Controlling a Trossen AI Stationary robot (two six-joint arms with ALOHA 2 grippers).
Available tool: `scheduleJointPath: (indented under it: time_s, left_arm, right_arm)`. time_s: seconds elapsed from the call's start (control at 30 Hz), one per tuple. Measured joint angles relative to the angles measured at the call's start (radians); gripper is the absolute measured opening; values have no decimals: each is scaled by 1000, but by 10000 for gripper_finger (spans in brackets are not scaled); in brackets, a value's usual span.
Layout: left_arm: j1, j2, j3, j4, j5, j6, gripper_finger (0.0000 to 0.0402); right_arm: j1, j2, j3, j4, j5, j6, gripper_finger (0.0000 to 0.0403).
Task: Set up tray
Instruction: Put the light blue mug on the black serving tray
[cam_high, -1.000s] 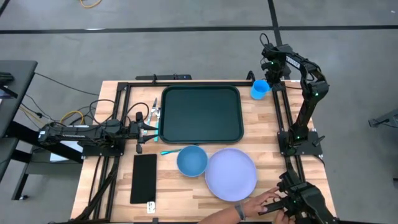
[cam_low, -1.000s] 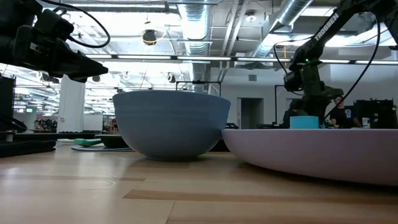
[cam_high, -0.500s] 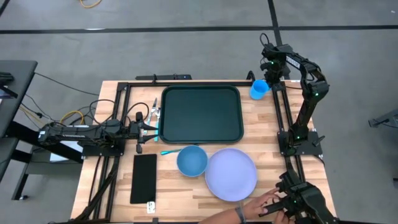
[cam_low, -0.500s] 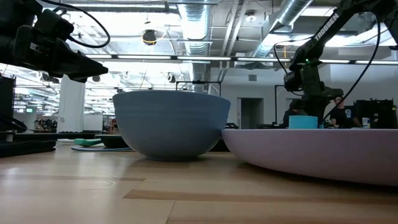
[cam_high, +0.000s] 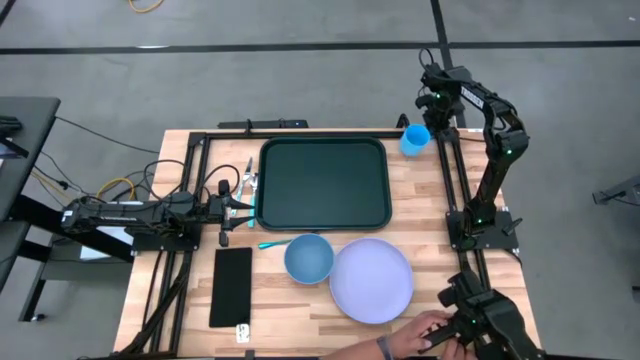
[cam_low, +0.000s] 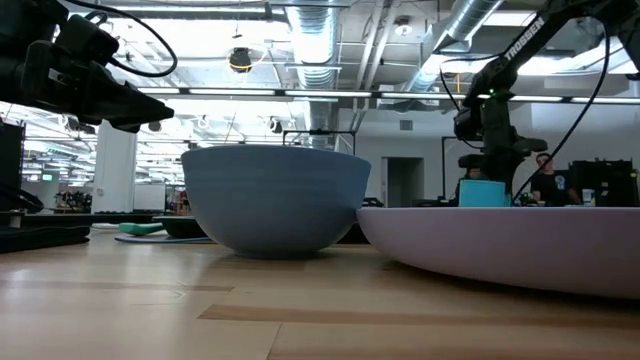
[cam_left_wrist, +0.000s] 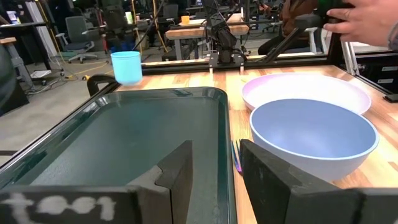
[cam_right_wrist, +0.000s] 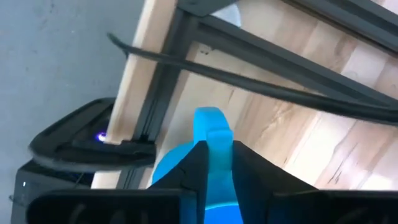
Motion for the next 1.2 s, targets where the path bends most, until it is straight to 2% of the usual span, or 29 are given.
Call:
scheduleJointPath:
  time_s: [0.27,0.67,1.0,1.2]
  left_arm:
    - [0,0,0,0,0,0,121]
    - [0,0,0,0,0,0,121]
    - [0,0,0,0,0,0,121]
    - [0,0,0,0,0,0,121]
  right_arm:
    - [47,-1,62,-24,0,-21,43]
    - [168,-1,163,-25,0,-12,53]
    - [292,-1,192,-18,1,5,54]
    - [359,-1,195,24,22,-60,54]
